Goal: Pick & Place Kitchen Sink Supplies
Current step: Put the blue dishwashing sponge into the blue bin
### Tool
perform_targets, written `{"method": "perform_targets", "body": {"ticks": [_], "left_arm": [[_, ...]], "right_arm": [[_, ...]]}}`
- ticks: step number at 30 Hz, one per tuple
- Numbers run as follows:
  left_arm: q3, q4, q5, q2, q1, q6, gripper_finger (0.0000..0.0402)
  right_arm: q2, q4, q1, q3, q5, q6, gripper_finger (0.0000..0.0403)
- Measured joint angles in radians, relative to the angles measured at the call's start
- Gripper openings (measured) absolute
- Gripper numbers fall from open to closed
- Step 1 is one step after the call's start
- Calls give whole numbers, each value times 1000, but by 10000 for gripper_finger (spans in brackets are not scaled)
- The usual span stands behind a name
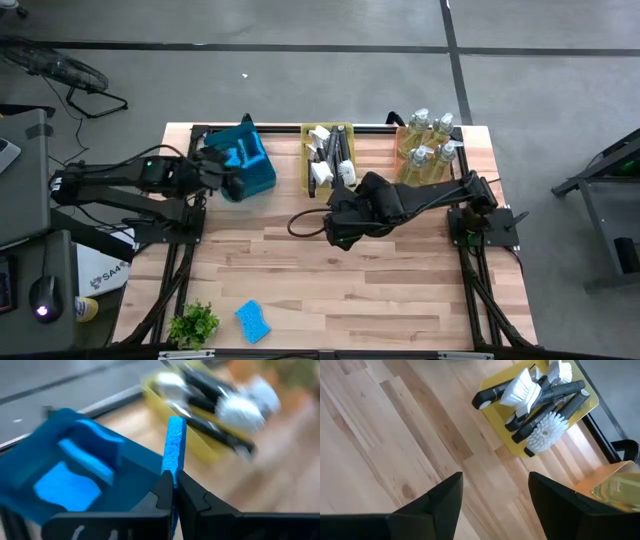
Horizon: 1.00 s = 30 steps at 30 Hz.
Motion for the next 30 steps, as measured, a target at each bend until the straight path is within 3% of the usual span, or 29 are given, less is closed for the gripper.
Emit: {"method": "perform_targets", "body": {"ticks": [6, 12, 23, 30], "left_arm": [[-72, 4, -278, -38, -33, -253, 0], [-148, -5, -443, 4, -32, -525, 0], [-223, -258, -556, 137, -32, -1112, 0], [-257, -248, -563, 267, -31, -1300, 0]], "right_arm": [[0, 0, -2, 0, 12, 0, 220], [0, 0, -1, 0, 18, 0, 220], [0, 0, -1, 0, 14, 27, 220], [0, 0, -1, 0, 0, 27, 220]]}}
